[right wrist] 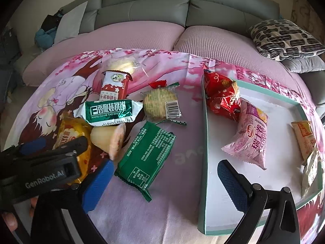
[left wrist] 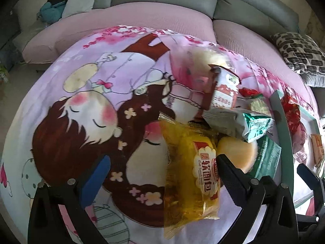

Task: Organize snacks
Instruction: 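Grasp the yellow soft bread pack with the left tool while the right tool grasps the green biscuit pack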

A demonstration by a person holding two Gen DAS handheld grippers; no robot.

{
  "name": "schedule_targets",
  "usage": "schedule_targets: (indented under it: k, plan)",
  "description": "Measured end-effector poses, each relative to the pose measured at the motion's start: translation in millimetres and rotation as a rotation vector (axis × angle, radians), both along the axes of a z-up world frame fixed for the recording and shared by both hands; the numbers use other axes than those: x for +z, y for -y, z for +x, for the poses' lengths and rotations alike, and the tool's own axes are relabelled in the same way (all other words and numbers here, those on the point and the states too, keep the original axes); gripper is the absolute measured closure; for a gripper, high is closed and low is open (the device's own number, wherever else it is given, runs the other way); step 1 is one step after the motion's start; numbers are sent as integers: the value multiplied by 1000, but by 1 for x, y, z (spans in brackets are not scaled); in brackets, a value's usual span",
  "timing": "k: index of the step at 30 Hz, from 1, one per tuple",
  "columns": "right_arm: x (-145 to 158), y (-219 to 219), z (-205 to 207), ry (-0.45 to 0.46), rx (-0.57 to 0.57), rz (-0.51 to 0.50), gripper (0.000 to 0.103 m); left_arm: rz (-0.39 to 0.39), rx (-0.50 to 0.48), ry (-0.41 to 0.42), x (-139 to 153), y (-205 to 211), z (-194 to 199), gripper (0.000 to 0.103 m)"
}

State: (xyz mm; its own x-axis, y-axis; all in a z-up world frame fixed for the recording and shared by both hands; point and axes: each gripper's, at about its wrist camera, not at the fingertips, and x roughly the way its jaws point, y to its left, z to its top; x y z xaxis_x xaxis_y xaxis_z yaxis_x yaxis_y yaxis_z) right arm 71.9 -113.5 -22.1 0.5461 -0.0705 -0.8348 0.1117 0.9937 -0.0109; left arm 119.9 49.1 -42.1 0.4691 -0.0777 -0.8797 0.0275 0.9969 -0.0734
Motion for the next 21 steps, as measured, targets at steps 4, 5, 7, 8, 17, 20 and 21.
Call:
schedule_targets:
  k: [4,5,7,8,17,20,21]
  plan:
    - [4,-2,-1,22,14,16,0,5,24,3,2,-7,0,0]
    - [5,-4,-2,29,21,17,0,8,32,4,2,-10,-1,0]
    - [9,-7,-3,52,38,25,2,19,43,6,3,-12,-1,0]
    - [11,-9,-3,61,46,29,3,20,47,7,3,-14,-1,0]
    - [-5,-17,3,30,62,50,14,25,49,9,3,-14,-1,0]
    - [-12,-15,6,16,47,58,15,28,46,7,2,-12,0,0]
    - [-13,-14,6,14,42,62,17,29,45,6,1,-11,0,0]
